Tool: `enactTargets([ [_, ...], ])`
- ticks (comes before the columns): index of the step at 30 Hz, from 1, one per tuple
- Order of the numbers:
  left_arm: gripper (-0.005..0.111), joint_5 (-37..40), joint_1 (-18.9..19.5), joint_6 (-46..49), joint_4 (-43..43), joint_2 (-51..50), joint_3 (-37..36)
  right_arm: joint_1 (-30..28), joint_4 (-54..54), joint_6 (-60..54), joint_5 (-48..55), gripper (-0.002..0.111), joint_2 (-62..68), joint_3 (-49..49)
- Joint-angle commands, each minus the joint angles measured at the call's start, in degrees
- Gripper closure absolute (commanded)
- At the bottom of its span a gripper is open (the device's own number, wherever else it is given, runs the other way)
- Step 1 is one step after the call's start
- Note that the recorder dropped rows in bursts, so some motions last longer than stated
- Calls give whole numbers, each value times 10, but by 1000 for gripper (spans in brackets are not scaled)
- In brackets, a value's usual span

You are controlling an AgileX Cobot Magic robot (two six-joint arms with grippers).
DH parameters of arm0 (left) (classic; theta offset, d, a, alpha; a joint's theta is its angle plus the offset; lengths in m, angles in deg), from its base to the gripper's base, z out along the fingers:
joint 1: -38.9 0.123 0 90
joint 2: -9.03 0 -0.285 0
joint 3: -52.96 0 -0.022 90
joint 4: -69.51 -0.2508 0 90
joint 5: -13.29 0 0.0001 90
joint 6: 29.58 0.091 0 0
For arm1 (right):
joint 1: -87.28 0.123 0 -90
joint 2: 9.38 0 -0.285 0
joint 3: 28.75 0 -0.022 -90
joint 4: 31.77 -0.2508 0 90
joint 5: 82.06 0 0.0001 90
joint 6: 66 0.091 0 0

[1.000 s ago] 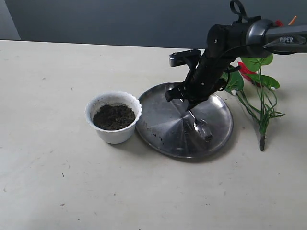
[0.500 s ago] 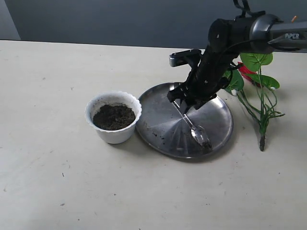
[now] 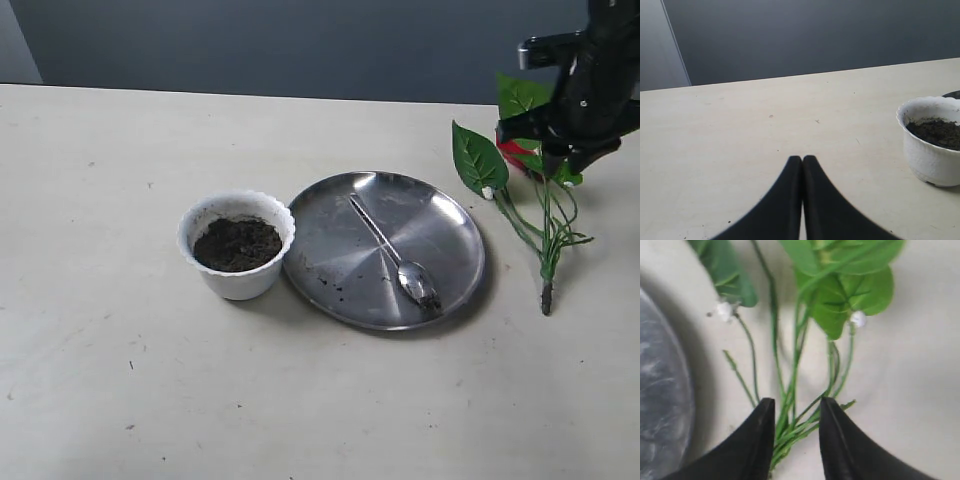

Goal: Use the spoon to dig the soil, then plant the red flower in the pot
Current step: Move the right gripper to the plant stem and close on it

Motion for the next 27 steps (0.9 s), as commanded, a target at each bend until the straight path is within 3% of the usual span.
enactTargets([
  [1, 106, -8, -3, -2, 0, 1, 1, -35, -15, -3, -38, 78, -2, 0],
  [8, 106, -8, -3, -2, 0, 1, 1, -36, -76, -49, -85, 78, 7, 0],
  [23, 106, -8, -3, -2, 0, 1, 1, -36, -43, -50, -137, 79, 77, 0],
  [25, 106, -8, -3, -2, 0, 1, 1, -36, -42, -50, -156, 89, 83, 0],
  [26, 106, -8, -3, -2, 0, 1, 1, -36, -39, -51, -160, 106, 84, 0],
  [27, 106, -8, -3, -2, 0, 1, 1, -36, -37, -51, -161, 108, 84, 0],
])
